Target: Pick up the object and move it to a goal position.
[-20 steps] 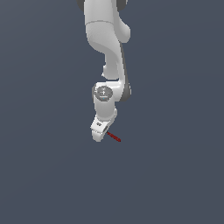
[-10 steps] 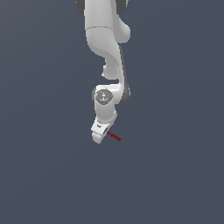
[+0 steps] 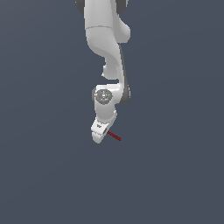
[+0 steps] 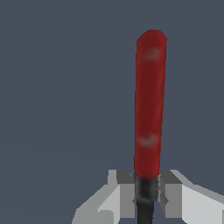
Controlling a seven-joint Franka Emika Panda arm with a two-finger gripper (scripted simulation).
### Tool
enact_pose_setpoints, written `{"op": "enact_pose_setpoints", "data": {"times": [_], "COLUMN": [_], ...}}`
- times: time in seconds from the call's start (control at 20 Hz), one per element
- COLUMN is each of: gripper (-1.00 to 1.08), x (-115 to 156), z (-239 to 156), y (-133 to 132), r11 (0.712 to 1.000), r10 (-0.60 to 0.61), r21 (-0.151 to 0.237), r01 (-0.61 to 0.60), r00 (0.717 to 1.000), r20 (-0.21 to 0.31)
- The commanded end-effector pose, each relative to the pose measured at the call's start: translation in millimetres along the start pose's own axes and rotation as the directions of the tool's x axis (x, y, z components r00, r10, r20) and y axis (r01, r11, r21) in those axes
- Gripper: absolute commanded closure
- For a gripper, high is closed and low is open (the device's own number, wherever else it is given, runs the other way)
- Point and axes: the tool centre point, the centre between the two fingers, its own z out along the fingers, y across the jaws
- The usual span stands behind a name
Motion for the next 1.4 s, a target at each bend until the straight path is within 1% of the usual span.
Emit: {"op": "enact_pose_setpoints", "data": {"times": [0.0, 0.3, 0.6, 1.0, 1.35], "gripper": [1.08, 1.08, 1.08, 1.08, 1.08], "x": [-0.8, -6.7, -17.9, -39.0, -59.0], "z": [-2.9, -21.7, -57.3, -127.4, -196.7], "y": [-0.2, -3.7, -10.0, -22.4, -33.9], "r11": [1.0, 1.0, 1.0, 1.0, 1.0], "r10": [0.0, 0.0, -0.001, -0.002, -0.003], "r21": [-0.001, -0.001, -0.001, 0.0, 0.002], "r01": [0.0, 0.0, 0.001, 0.002, 0.003], "r00": [1.0, 1.0, 1.0, 1.0, 1.0], "r20": [0.0, 0.0, 0.001, 0.002, 0.0]}}
